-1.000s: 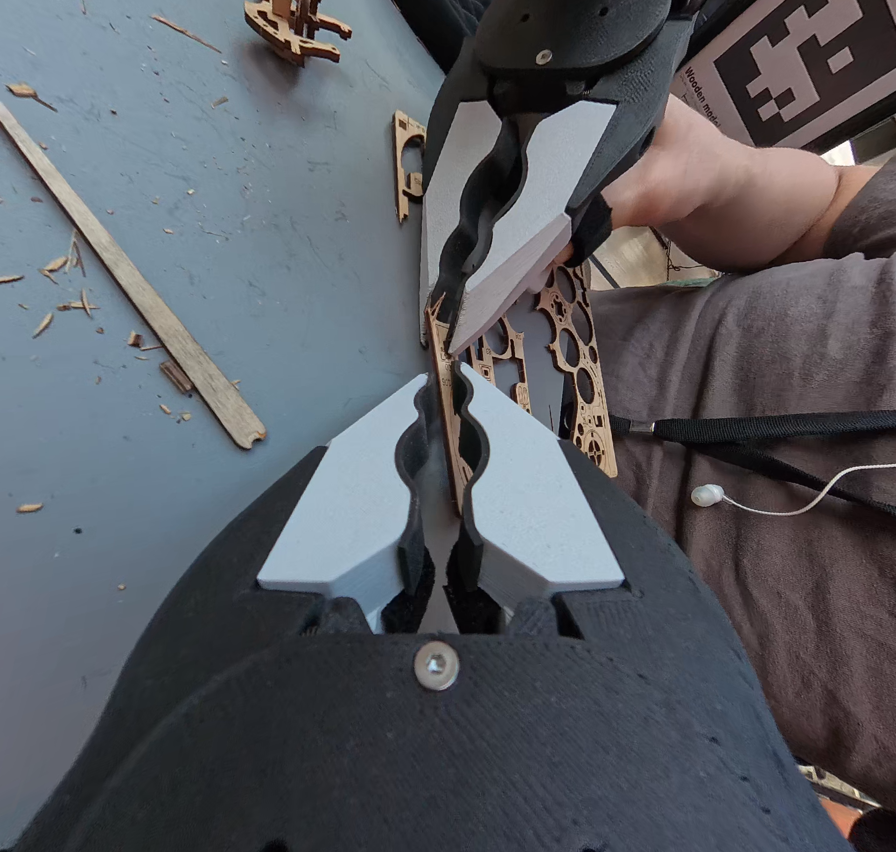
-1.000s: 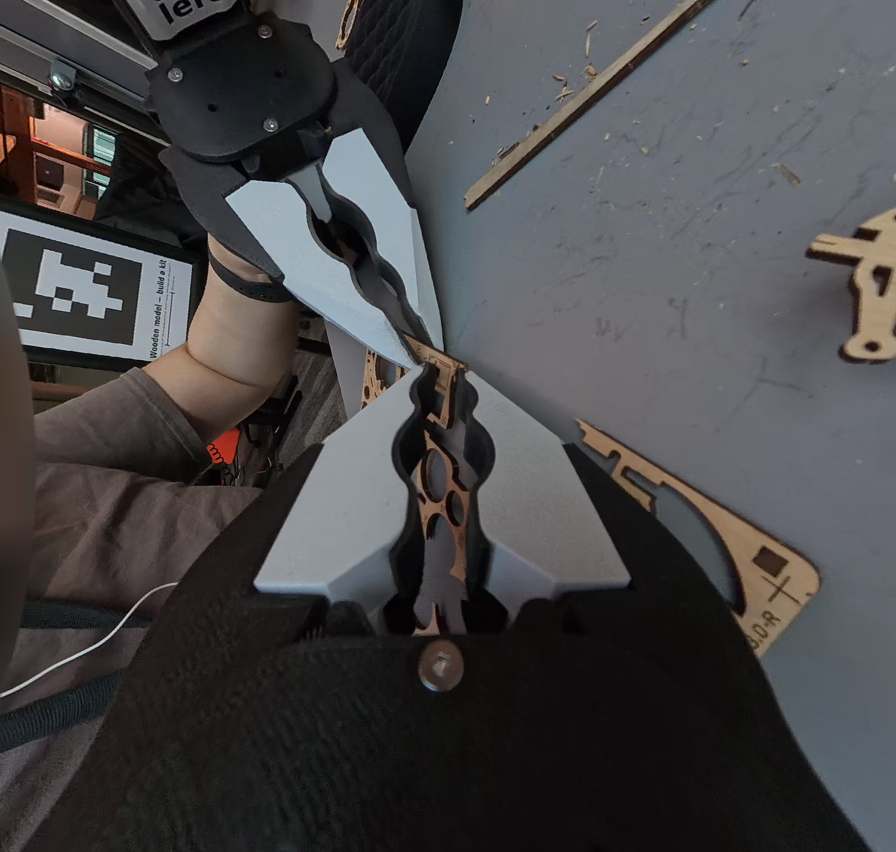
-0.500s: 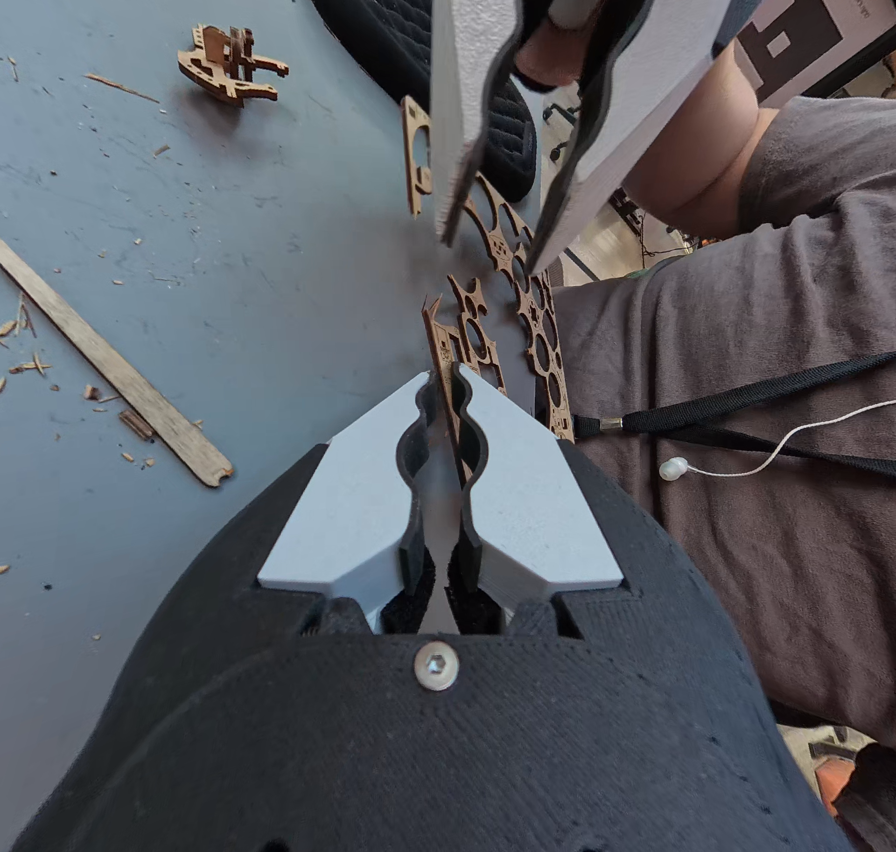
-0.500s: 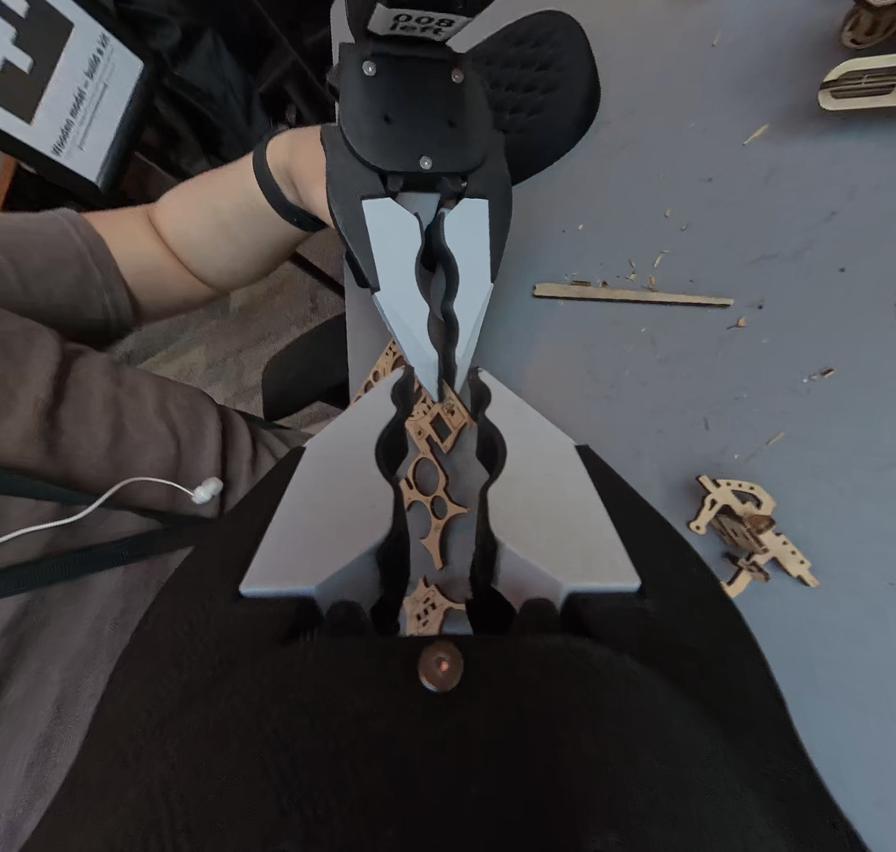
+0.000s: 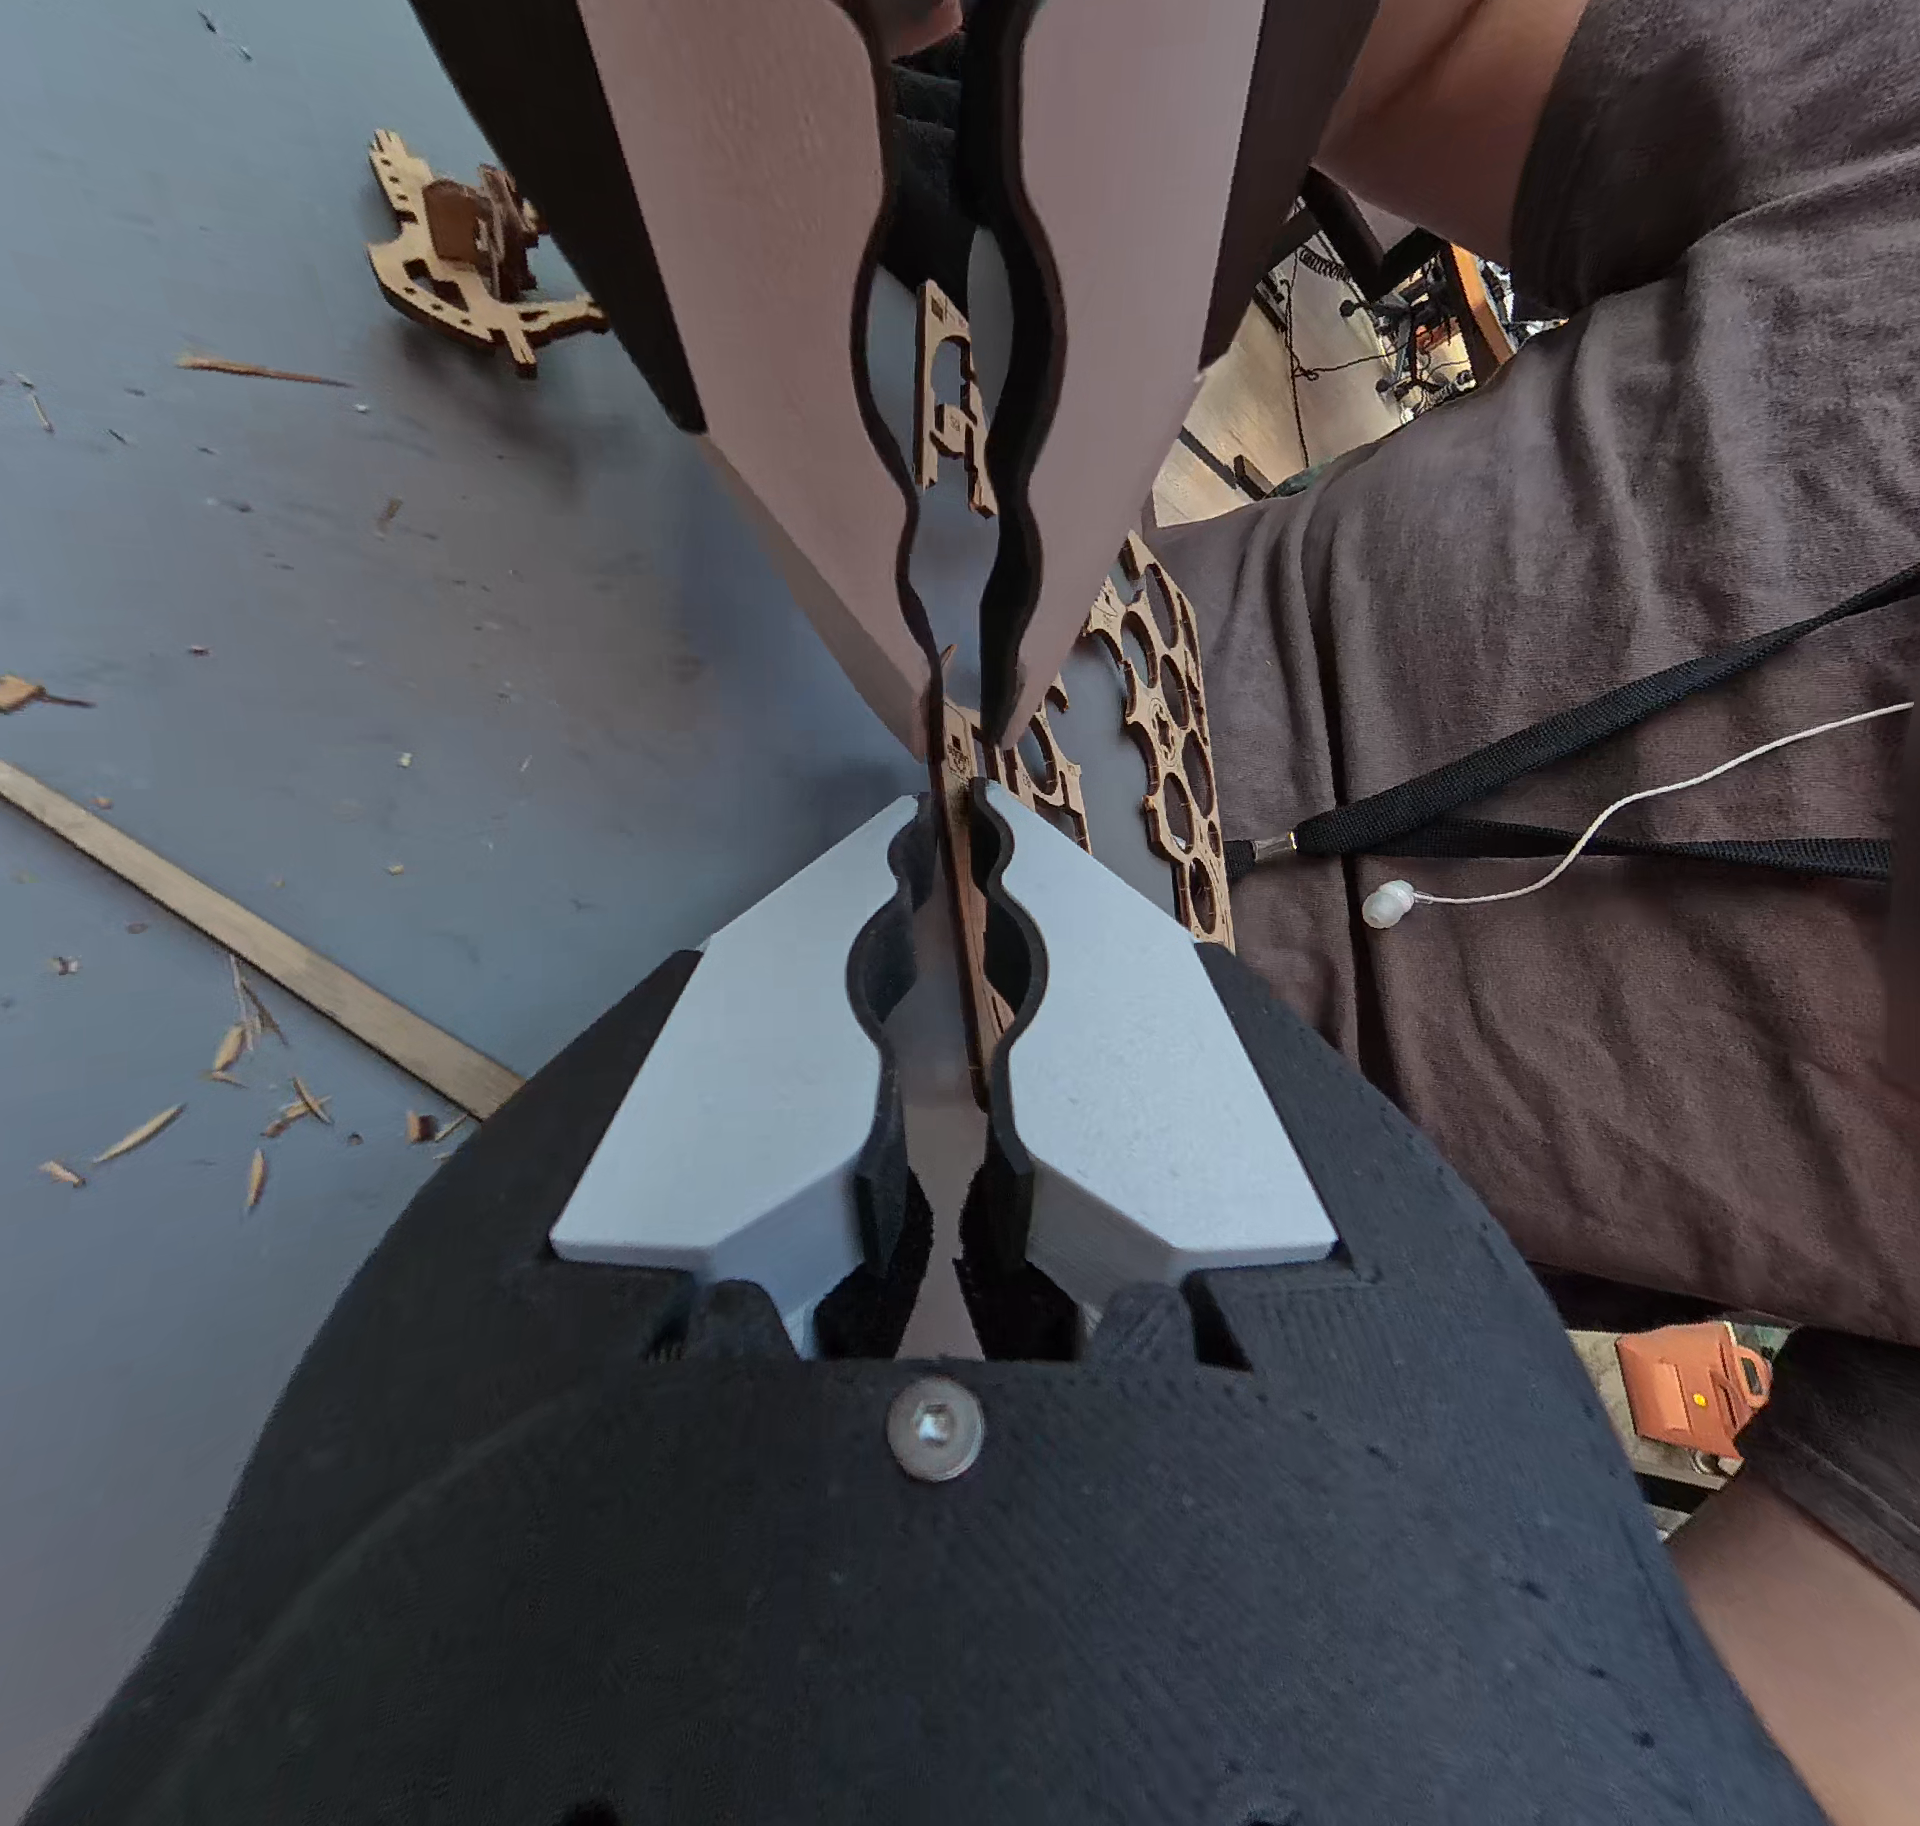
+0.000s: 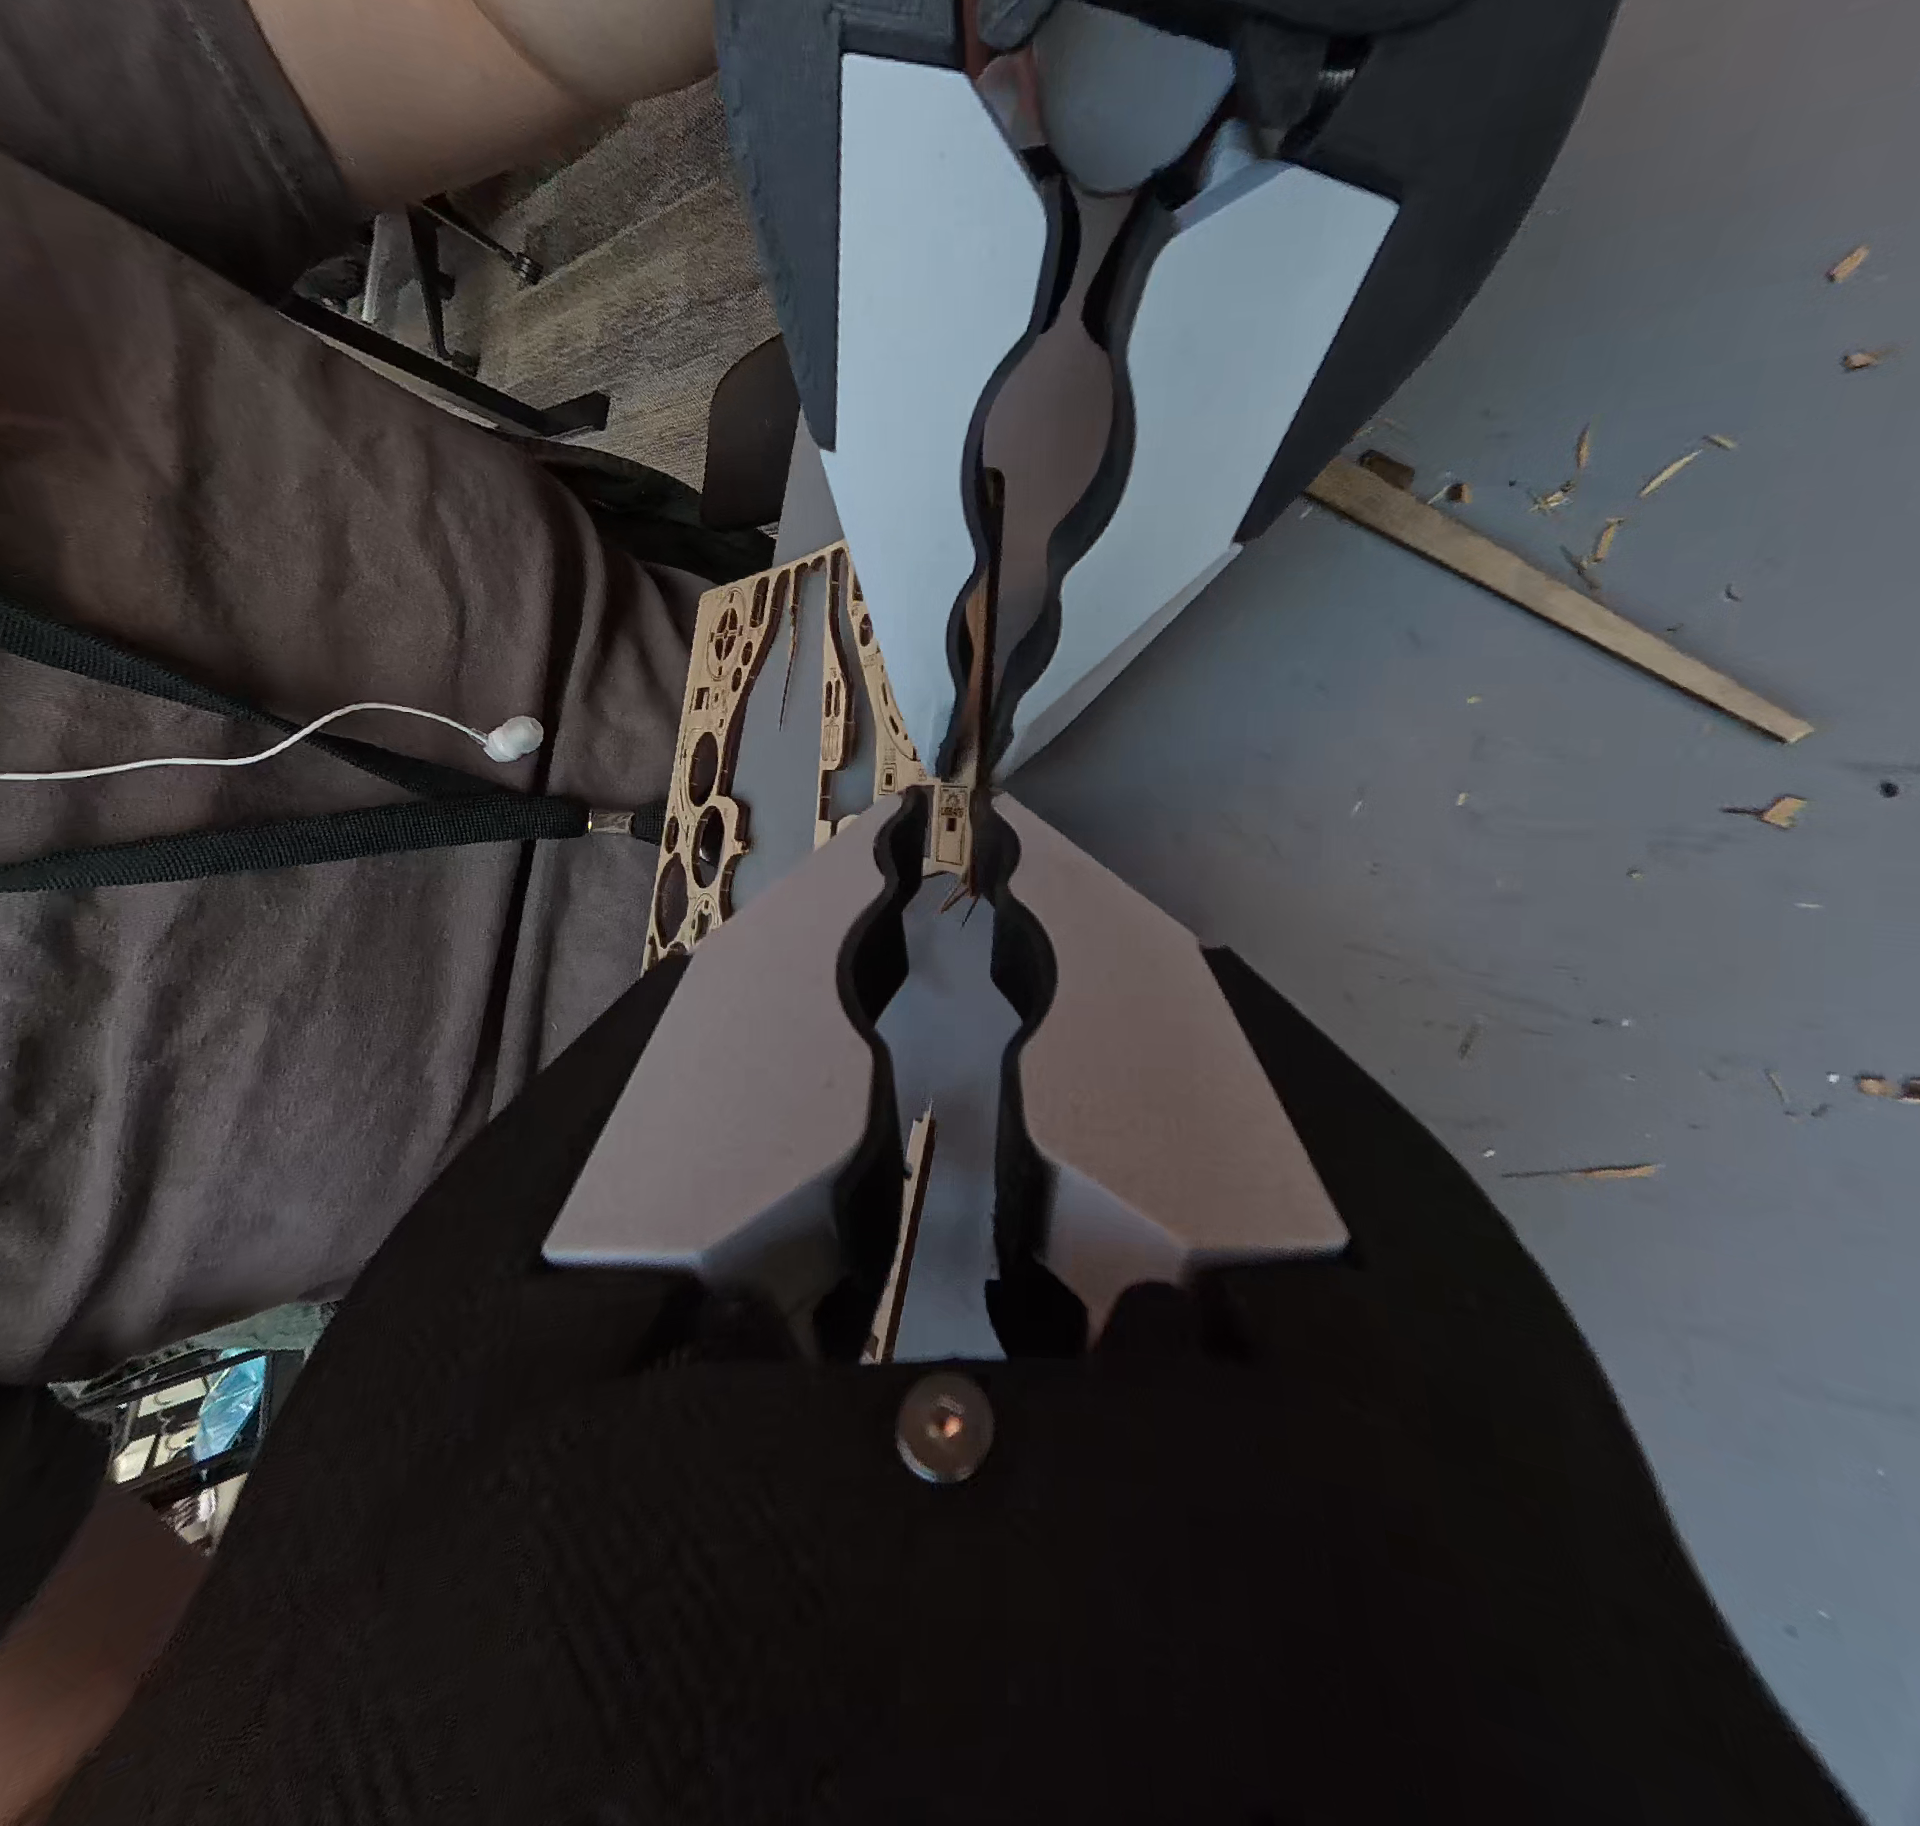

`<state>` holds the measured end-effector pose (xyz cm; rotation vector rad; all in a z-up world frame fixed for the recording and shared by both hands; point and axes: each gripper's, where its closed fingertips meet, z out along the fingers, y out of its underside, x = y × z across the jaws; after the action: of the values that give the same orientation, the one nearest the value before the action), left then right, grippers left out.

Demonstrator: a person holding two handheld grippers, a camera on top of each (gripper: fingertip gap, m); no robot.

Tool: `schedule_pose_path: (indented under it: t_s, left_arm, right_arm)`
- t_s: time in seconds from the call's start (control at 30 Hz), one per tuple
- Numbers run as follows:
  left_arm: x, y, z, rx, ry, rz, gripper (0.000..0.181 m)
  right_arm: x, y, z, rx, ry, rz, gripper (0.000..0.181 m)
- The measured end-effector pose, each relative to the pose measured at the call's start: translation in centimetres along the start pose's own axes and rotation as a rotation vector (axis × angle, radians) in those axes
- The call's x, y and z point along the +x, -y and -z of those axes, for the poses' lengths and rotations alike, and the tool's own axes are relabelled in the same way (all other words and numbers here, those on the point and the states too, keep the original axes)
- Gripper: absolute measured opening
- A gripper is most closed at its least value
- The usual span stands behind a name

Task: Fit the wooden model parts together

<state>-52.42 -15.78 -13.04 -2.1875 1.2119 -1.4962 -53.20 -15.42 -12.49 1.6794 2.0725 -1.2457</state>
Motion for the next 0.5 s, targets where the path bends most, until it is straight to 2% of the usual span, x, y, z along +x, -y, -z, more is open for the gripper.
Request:
schedule_pose_path:
  t_s: [0.03,0.37,0.5]
  left_arm:
    - [-0.1,0.0,-0.1,-0.006,-0.003,-0.002,0.003]
    - [-0.7,-0.3,-0.4,-0.012,0.015,0.0,0.004]
    - [-0.7,0.0,-0.3,0.002,0.017,-0.013,0.004]
  right_arm:
    - [0.3,-0.1,0.0,-0.001,-0.009,-0.001,0.006]
    - [1.0,-0.8,-0.6,-0.033,0.002,0.015,0.003]
    - [0.7,-1.3,-1.1,-0.056,0.064,-0.049,0.008]
